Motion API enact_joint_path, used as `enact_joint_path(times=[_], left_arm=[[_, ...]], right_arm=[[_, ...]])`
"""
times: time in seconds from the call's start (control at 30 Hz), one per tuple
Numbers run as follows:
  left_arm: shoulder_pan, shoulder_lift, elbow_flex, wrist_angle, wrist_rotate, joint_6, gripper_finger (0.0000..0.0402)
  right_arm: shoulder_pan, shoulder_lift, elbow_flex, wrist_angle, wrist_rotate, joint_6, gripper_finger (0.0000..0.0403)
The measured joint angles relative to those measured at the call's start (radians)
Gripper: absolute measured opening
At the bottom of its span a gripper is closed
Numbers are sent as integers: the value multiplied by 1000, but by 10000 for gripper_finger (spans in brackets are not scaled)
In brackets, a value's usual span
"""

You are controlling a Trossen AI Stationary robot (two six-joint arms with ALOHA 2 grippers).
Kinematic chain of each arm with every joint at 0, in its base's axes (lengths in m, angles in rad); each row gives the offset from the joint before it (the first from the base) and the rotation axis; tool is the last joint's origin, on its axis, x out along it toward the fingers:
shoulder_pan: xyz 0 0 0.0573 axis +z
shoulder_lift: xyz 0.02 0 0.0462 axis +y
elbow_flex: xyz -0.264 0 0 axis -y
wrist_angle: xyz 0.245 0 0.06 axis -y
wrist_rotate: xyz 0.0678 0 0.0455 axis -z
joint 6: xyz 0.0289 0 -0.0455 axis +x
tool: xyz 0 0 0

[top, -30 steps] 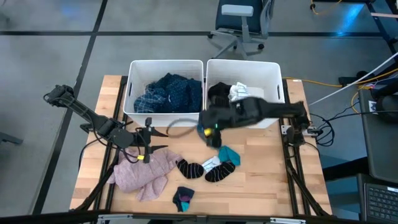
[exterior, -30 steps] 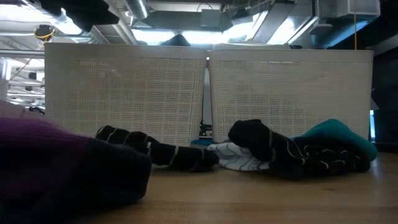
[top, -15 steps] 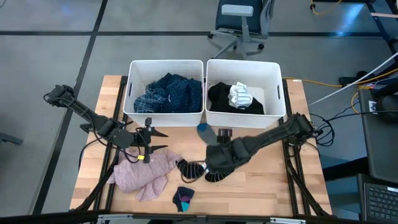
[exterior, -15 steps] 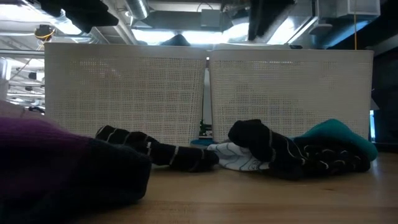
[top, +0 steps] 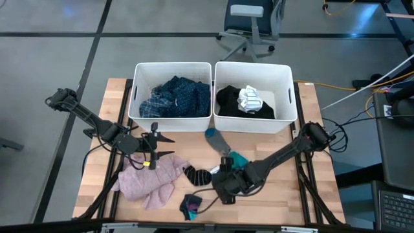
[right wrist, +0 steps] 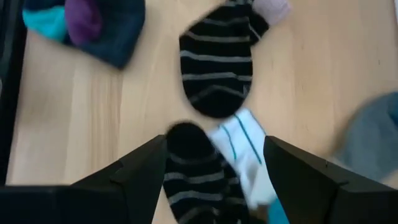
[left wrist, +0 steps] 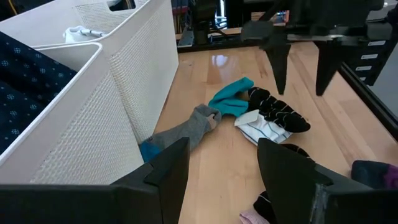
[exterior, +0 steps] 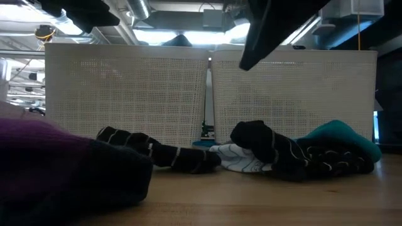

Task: Sort clothes
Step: Put the right black sock into the right white bin

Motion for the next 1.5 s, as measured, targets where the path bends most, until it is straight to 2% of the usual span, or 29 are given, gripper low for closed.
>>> enact_joint_path(times=[0.23,0.4,0.7,0.97,1.17,1.5], left_arm=[[0,0,0,1,0,0,180],[0,0,0,0,0,0,180],[0,0,0,0,0,0,180],[0,0,0,-1,0,0,180],[0,0,0,-1,0,0,180],[0,0,0,-1,0,0,180]], right_arm=[[-4,0,-48,122,-4,80,269],[-3,0,-48,105,-103,89,269],[5,23,-76,105,-93,81,269],[3,24,-177,222,-113,85,259],[3,24,-217,280,-114,81,198],[2,24,-257,295,-93,32,32]])
